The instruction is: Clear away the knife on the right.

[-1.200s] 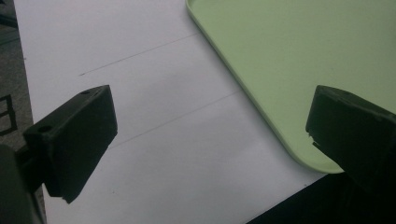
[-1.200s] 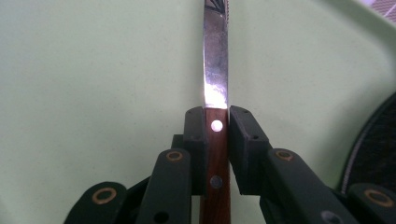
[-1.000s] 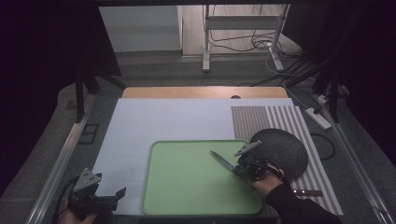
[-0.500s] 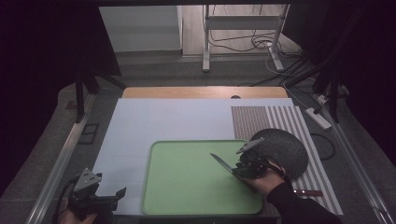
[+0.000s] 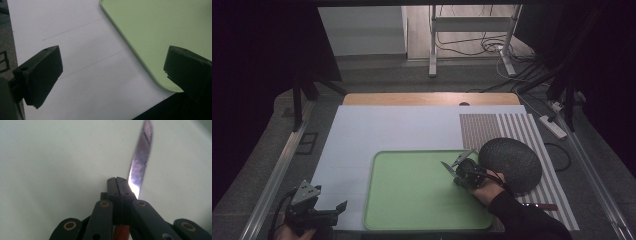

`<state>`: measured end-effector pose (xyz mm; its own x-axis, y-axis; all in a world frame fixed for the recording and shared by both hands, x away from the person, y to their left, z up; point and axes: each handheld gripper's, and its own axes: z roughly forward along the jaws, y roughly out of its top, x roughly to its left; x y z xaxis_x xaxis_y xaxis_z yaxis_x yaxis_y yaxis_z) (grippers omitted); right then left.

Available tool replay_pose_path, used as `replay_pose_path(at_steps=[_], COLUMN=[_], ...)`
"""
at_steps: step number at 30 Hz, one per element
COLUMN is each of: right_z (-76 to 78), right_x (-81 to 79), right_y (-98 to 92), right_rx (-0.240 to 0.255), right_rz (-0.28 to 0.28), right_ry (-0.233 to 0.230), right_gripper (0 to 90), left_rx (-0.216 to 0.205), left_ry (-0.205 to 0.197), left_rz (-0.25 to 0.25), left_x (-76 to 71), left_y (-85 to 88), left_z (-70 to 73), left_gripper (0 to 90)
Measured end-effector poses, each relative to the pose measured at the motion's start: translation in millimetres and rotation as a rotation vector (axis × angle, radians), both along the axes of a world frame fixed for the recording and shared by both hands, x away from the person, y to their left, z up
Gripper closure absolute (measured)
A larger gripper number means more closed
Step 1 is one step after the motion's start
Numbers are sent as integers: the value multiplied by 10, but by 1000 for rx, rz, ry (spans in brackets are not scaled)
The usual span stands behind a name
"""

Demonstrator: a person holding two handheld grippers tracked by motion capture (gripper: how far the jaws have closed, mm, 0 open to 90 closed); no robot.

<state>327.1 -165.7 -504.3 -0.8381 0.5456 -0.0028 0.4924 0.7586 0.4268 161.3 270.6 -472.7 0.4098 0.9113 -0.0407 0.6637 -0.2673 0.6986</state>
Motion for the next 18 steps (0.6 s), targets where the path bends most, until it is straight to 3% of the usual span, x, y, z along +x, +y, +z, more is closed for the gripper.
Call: replay_pose_path(at_steps=[18], right_z=[44], right_x=[41], right_y=[-465], right_rx=[-23], right_rz=[-127], right_ry=[26], right_gripper=[895], left_rx=[-1], left_ry=[-2], left_rz=[-2], left_x=[-3], left_y=[0], left_z=[2], left_gripper=[28])
